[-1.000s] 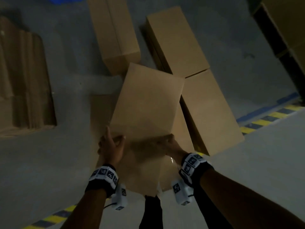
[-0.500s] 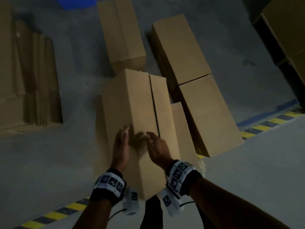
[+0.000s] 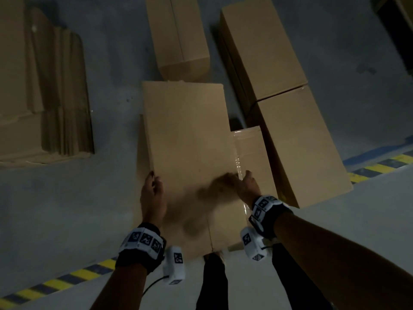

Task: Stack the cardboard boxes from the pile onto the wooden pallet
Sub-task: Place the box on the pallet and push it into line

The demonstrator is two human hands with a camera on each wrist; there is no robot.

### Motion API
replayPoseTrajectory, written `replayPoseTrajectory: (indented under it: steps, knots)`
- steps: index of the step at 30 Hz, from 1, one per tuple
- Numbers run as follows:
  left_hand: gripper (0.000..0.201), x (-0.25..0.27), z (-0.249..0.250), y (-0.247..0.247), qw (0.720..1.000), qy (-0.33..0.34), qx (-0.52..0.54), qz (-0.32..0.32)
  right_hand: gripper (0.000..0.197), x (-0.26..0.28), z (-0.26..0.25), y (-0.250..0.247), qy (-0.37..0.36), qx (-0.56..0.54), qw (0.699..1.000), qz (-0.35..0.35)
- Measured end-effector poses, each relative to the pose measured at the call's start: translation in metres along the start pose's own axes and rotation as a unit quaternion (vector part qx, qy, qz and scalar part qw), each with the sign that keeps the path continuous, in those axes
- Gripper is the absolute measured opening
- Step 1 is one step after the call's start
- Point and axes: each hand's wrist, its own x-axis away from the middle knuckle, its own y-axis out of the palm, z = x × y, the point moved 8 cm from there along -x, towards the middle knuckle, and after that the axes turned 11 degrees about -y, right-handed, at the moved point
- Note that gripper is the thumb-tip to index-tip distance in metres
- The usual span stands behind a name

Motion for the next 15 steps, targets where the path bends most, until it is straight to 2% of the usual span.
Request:
replayPoseTrajectory:
  steps: [2, 4, 6, 9, 15]
  knots:
    - [0.046, -0.002, -0.003, -0.006, 0.999, -0.023, 0.037, 0.000, 0.073, -0.004, -0.006, 0.018, 0.023, -0.118, 0.992, -0.042]
    - [0.047, -0.002, 0.001, -0.013, 0.997, -0.033, 0.069, 0.000, 0.075, 0.002, -0.020, 0.025, 0.036, -0.185, 0.981, -0.053]
    - [0.050, 0.003, 0.011, -0.026, 0.995, -0.044, 0.090, 0.004, 0.081, 0.016, -0.036, 0.022, 0.021, -0.182, 0.981, -0.057]
    - [0.050, 0.018, 0.035, -0.053, 0.991, -0.049, 0.127, -0.006, 0.074, 0.050, -0.061, -0.002, -0.029, -0.106, 0.993, -0.033]
    - [0.052, 0.088, 0.088, -0.098, 0.988, 0.013, 0.143, -0.050, 0.076, 0.160, -0.116, -0.061, -0.080, -0.212, 0.973, 0.041]
